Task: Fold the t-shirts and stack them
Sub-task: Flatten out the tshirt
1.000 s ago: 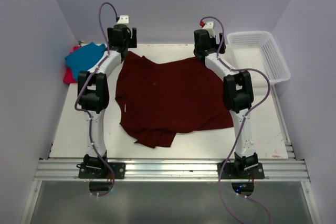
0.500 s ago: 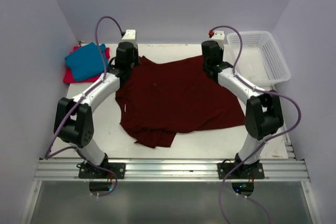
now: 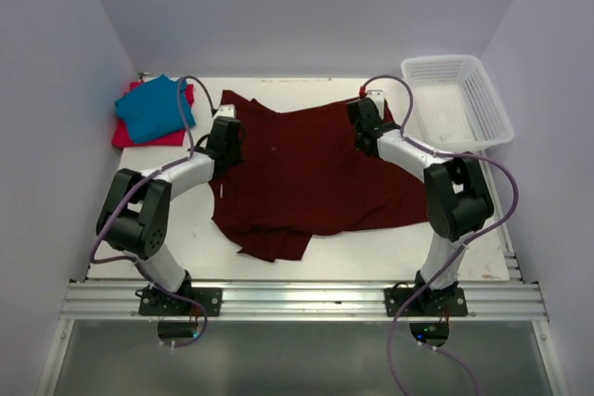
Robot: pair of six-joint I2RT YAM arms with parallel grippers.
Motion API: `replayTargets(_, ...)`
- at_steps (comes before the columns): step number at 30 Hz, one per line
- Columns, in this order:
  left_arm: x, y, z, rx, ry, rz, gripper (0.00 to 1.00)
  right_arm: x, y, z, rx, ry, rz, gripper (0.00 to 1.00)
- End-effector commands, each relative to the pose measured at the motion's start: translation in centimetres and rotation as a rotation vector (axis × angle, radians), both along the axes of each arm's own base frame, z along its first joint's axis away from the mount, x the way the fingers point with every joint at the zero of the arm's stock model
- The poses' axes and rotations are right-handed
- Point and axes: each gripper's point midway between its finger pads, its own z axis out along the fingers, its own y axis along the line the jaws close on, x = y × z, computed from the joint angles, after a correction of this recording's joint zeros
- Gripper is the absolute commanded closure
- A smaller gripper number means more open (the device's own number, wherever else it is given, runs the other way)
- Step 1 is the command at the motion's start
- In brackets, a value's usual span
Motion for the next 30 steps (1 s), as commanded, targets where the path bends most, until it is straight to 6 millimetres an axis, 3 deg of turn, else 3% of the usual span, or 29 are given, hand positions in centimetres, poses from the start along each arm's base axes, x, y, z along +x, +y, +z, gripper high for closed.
replayTargets(1, 0.8, 0.0, -0.7, -0.027, -0.017, 0.043, 1.0, -0.9, 0.7, -2.1, 0.046, 0.075, -0.001, 1.0)
replayTargets(11, 3.2, -1.2, -5.1, -0.041, 0.089, 0.003, 1.0, -1.1, 1.2, -4.7, 0.041, 0.164, 0.017, 1.0)
replayTargets(16, 5.9, -0.7, -6.0, -0.053, 0.102, 0.017, 1.0, 0.0, 1.5, -4.9, 0.03, 0.172, 0.018, 1.0)
replayTargets(17, 6.3, -0.4, -7.0, -0.054, 0.119, 0.023, 1.0, 0.4, 1.7, -4.7, 0.029, 0.168, 0.021, 1.0)
replayTargets(18, 7.7, 0.0, -6.3, -0.06, 0.106, 0.035, 1.0, 0.7, 1.6, -4.6, 0.025, 0.163, 0.016, 1.0)
replayTargets(22, 11.0, 0.4, -7.3, -0.058, 0.124, 0.025, 1.0, 1.9, 1.6, -4.3, 0.012, 0.151, 0.016, 1.0)
replayTargets(23, 12.6, -0.1, -7.3, -0.062, 0.11, 0.011, 1.0, 2.5, 1.7, -3.8, 0.009, 0.14, 0.012, 1.0)
replayTargets(25, 13.8, -0.2, -7.2, -0.047, 0.107, -0.015, 1.0, 2.9, 1.4, -4.1, -0.006, 0.151, 0.01, 1.0)
replayTargets(28, 16.4, -0.8, -5.3, -0.05, 0.025, -0.061, 1.0, 3.8, 1.4, -3.4, -0.021, 0.13, 0.004, 1.0)
replayTargets(30, 17.6, -1.1, -2.6, -0.063, -0.047, -0.078, 1.0, 4.1, 1.3, -2.9, -0.022, 0.113, -0.002, 1.0)
